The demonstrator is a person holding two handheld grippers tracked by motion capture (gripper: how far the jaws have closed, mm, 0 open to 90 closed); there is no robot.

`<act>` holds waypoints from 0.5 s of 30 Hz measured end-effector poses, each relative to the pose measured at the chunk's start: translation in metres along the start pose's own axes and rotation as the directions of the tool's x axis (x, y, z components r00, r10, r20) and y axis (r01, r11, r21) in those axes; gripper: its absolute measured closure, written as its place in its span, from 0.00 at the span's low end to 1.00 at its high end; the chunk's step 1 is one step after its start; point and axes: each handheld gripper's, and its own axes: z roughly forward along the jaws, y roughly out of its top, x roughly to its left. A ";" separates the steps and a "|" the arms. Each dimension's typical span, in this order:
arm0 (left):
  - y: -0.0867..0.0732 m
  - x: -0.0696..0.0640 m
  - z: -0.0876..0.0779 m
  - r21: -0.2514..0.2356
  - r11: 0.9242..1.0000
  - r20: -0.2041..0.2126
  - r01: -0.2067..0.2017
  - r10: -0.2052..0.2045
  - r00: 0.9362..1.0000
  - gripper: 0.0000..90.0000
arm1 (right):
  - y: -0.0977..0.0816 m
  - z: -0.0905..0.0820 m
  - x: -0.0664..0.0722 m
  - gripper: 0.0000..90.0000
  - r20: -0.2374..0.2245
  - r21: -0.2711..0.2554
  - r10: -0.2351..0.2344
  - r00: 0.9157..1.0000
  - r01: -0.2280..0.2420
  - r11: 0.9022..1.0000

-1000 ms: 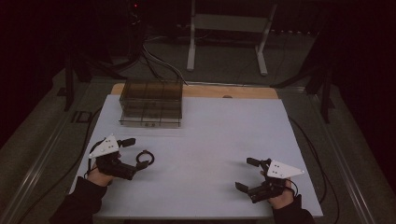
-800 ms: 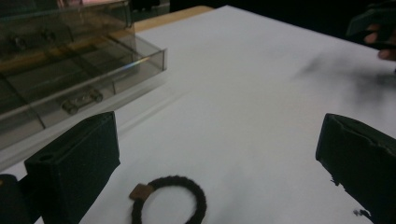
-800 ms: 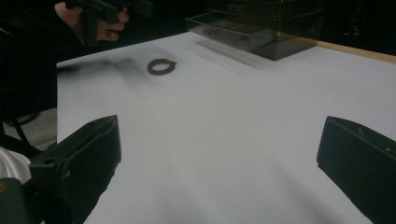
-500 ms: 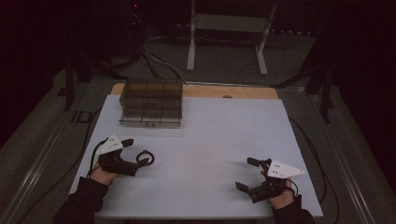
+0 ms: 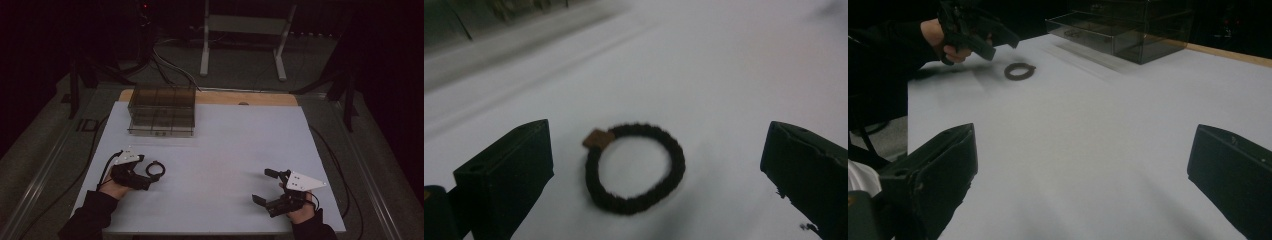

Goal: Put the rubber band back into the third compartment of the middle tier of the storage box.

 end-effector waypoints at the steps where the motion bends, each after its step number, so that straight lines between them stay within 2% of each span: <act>1: 0.000 0.000 0.001 0.010 1.000 -0.007 -0.001 0.002 1.000 0.01 | 0.000 0.000 0.000 0.00 0.000 0.003 0.000 1.000 0.000 1.000; 2: -0.001 0.000 0.002 0.025 1.000 -0.018 -0.005 0.005 1.000 0.01 | 0.000 0.000 0.001 0.00 0.000 0.003 -0.002 1.000 0.002 1.000; 7: -0.001 0.002 0.003 0.029 0.999 -0.072 0.014 -0.012 0.997 0.01 | 0.000 0.000 0.000 0.00 0.000 0.002 -0.001 1.000 0.001 1.000; 11: -0.002 0.004 0.002 0.029 0.999 -0.115 0.031 -0.028 0.993 0.12 | 0.000 0.000 0.000 0.00 0.000 0.003 0.001 1.000 -0.001 1.000; 15: -0.001 0.004 0.001 0.019 0.999 -0.132 0.030 -0.027 0.991 0.26 | 0.000 0.001 0.000 0.00 0.000 0.003 -0.001 1.000 0.001 1.000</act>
